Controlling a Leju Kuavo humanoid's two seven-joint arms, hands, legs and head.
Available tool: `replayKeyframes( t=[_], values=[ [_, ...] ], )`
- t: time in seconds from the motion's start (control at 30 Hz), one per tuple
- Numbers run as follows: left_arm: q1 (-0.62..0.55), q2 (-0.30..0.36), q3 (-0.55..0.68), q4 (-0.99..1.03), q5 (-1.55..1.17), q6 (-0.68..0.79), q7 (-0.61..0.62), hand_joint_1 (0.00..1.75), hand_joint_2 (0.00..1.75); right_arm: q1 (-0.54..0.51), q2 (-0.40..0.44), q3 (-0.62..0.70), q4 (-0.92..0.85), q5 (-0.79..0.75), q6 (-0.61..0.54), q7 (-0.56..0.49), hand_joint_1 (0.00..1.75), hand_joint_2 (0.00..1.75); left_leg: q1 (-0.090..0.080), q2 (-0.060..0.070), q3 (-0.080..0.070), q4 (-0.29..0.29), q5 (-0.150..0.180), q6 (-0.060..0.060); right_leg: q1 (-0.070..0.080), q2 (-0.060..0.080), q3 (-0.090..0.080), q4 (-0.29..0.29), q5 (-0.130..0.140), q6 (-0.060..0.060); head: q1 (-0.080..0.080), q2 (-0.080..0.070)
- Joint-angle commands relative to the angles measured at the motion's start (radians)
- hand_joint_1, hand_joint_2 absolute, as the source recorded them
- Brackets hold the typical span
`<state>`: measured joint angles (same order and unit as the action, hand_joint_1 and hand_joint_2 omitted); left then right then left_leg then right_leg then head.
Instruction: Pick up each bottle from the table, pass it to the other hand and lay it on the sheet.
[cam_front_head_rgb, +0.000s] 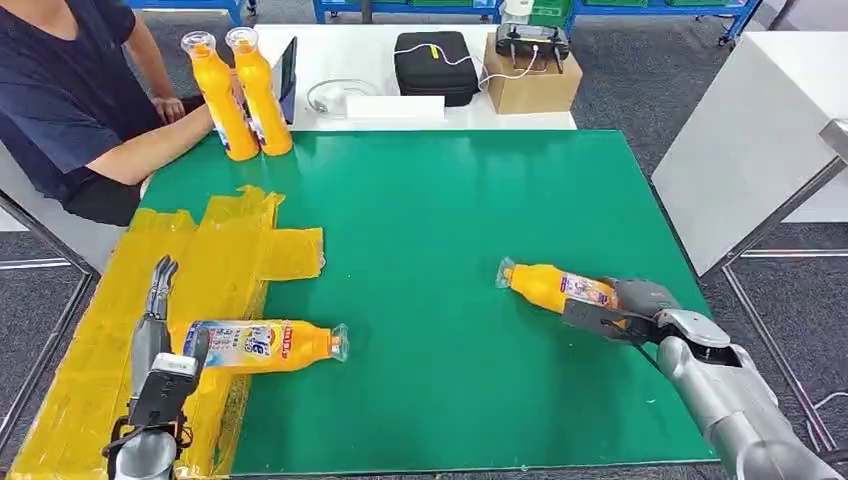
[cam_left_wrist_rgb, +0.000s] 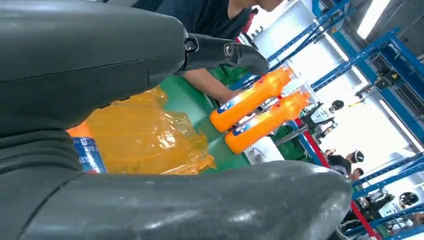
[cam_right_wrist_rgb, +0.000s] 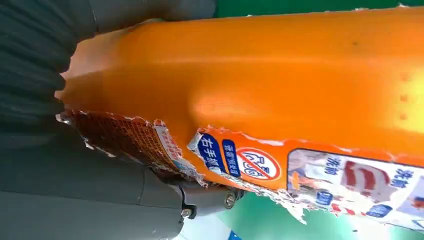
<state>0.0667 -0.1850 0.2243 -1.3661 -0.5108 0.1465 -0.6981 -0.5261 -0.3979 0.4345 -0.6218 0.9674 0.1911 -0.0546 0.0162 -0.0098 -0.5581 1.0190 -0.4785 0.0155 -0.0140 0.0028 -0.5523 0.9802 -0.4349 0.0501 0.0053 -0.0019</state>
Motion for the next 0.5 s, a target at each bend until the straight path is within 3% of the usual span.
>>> replayKeyframes(
  t=[0.03, 0.13, 0.17, 0.3, 0.4, 0.5],
  values=[
    [0.027, 0.006, 0.018, -0.014, 0.217, -0.221, 0.065, 0.0, 0.0, 0.059, 0.099, -0.036, -0.046, -0.122, -0.066, -0.077, 1.75, 1.75, 0.001, 0.003, 0.0, -0.002, 0.001, 0.0, 0.001, 0.002, 0.003, -0.002, 0.002, -0.002, 0.0, 0.0],
    [0.086, -0.046, 0.072, -0.089, 0.463, -0.465, 0.177, 0.0, 0.0, 0.124, 0.199, -0.045, -0.239, -0.181, -0.166, -0.124, 1.75, 1.75, 0.002, 0.007, 0.001, -0.002, 0.0, -0.001, 0.002, 0.006, 0.004, -0.001, 0.002, -0.002, -0.001, 0.0],
    [0.124, -0.069, 0.076, -0.13, 0.529, -0.537, 0.217, 0.0, 1.75, 0.162, 0.249, -0.039, -0.343, -0.205, -0.205, -0.141, 1.75, 1.75, 0.002, 0.01, 0.001, -0.002, 0.001, -0.001, 0.002, 0.008, 0.002, -0.001, 0.003, -0.003, 0.0, 0.0],
    [0.247, -0.138, 0.036, -0.252, 0.62, -0.677, 0.291, 0.0, 1.75, 0.241, 0.266, 0.097, -0.627, -0.235, -0.196, -0.106, 1.75, 1.75, 0.003, 0.021, -0.002, -0.001, -0.003, -0.002, 0.003, 0.02, -0.003, 0.003, 0.002, -0.003, 0.0, 0.0],
    [0.309, -0.158, -0.046, -0.294, 0.666, -0.742, 0.326, 0.0, 1.75, 0.211, 0.266, 0.219, -0.687, -0.259, -0.174, -0.114, 1.75, 1.75, 0.002, 0.012, -0.009, 0.001, -0.002, -0.002, 0.002, 0.011, -0.011, 0.007, 0.0, -0.002, -0.001, 0.0],
    [0.32, -0.153, -0.091, -0.301, 0.666, -0.726, 0.32, 0.0, 1.75, 0.184, 0.277, 0.246, -0.676, -0.295, -0.162, -0.117, 1.75, 1.75, 0.002, 0.009, -0.013, 0.001, -0.002, -0.002, 0.002, 0.009, -0.014, 0.007, 0.0, -0.002, -0.001, 0.0]
  ],
)
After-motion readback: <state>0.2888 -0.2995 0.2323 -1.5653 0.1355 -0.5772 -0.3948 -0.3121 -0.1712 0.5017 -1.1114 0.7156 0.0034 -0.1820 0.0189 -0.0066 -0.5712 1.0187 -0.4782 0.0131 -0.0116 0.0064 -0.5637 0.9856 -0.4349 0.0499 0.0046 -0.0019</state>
